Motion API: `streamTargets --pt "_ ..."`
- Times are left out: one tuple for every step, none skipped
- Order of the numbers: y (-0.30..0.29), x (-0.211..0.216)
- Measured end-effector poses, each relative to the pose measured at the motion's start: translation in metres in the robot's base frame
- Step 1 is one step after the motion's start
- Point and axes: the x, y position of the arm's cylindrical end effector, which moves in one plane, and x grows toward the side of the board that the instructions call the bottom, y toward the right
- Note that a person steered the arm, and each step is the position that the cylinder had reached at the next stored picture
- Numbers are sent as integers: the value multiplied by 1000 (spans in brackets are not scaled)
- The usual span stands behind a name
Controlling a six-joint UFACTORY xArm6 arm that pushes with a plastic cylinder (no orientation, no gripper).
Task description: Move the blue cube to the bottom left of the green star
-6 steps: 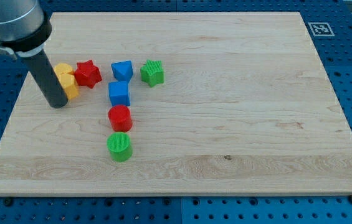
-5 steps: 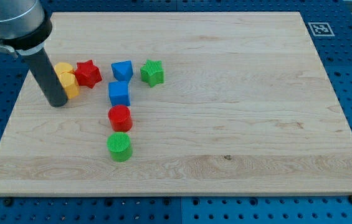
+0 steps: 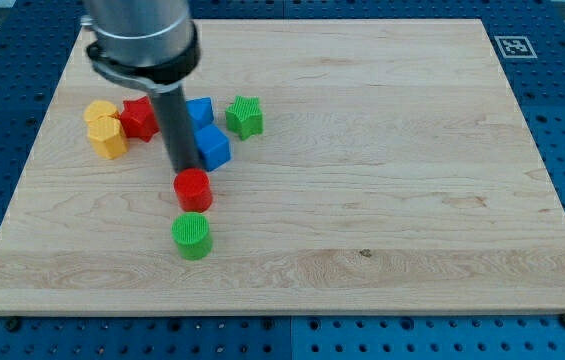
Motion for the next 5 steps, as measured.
streamTargets --pt "8 1" --pt "52 4" --pt "52 5" --pt "46 25" --pt "26 43"
